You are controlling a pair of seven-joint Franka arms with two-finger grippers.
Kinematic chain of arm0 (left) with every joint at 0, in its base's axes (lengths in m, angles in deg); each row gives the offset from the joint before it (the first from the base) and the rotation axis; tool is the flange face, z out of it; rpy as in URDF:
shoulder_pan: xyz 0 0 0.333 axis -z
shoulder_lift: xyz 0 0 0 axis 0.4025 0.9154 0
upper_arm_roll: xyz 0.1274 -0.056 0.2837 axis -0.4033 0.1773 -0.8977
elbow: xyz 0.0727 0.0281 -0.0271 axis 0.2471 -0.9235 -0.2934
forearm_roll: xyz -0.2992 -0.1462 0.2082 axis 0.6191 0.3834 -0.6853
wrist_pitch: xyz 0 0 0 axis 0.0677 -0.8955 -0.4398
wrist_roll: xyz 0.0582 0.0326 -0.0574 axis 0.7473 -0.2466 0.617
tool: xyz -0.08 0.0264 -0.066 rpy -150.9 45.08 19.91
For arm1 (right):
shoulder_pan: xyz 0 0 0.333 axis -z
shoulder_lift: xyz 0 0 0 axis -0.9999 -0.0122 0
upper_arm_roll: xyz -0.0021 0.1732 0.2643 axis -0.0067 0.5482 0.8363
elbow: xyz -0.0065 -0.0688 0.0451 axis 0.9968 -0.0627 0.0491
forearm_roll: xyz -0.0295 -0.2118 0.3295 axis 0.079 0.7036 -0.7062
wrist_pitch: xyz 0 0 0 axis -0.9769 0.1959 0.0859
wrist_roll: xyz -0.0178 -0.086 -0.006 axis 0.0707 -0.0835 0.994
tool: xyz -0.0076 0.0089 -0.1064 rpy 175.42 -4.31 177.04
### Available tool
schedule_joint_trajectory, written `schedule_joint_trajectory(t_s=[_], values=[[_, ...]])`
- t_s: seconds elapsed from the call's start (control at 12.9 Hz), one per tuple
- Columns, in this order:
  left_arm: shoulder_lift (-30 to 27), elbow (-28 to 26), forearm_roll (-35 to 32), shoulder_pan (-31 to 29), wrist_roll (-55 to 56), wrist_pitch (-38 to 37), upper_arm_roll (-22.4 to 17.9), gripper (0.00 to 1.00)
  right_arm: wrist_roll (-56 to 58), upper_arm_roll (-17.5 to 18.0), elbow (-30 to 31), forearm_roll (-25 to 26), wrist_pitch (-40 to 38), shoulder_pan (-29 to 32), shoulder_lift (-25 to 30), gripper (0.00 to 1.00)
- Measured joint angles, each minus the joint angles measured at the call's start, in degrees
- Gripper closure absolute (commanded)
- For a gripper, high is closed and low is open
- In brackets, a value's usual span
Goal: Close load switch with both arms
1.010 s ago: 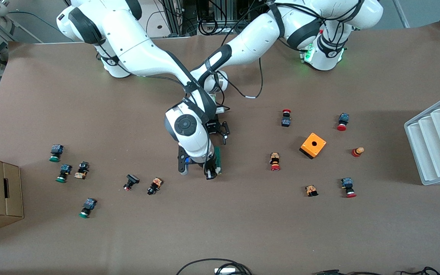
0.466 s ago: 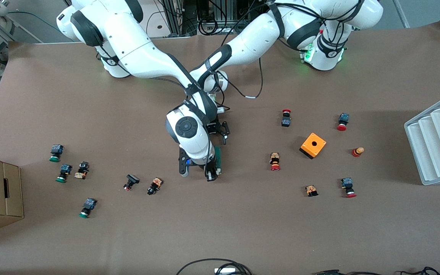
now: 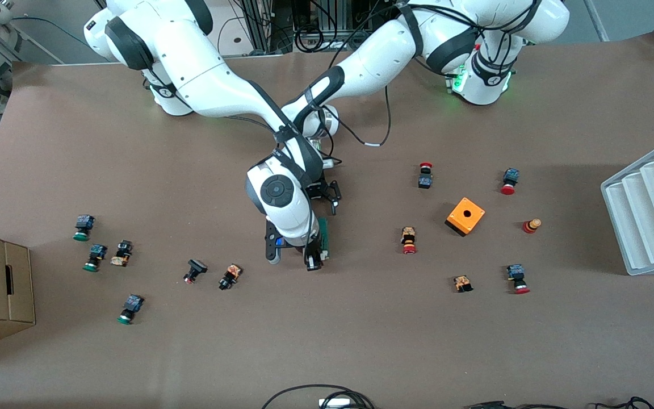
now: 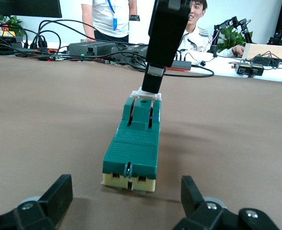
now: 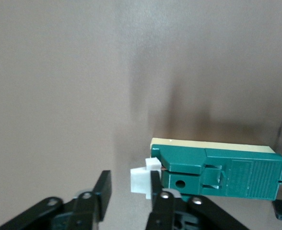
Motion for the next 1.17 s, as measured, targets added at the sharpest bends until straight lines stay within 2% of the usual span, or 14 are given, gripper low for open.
schedule_joint_trajectory(t_s=[0.08, 0.39, 0.93, 1.09, 1.17], values=[[0.0, 0.0, 0.0, 0.0, 0.0, 0.0, 0.0, 0.00, 0.0, 0.0, -0.9, 0.0, -1.6, 0.5, 0.3, 0.00], [0.0, 0.0, 0.0, 0.0, 0.0, 0.0, 0.0, 0.00, 3.6, -0.3, -2.6, 0.0, -9.3, 3.7, 6.1, 0.00], [0.0, 0.0, 0.0, 0.0, 0.0, 0.0, 0.0, 0.00, 31.1, -0.1, -1.4, 0.0, -33.5, 12.9, 23.0, 0.00], [0.0, 0.0, 0.0, 0.0, 0.0, 0.0, 0.0, 0.00, 39.8, 1.1, -0.2, 0.0, -38.1, 16.5, 26.9, 0.00], [0.0, 0.0, 0.0, 0.0, 0.0, 0.0, 0.0, 0.00, 44.4, 2.9, 0.6, 0.0, -39.6, 19.6, 28.9, 0.00]])
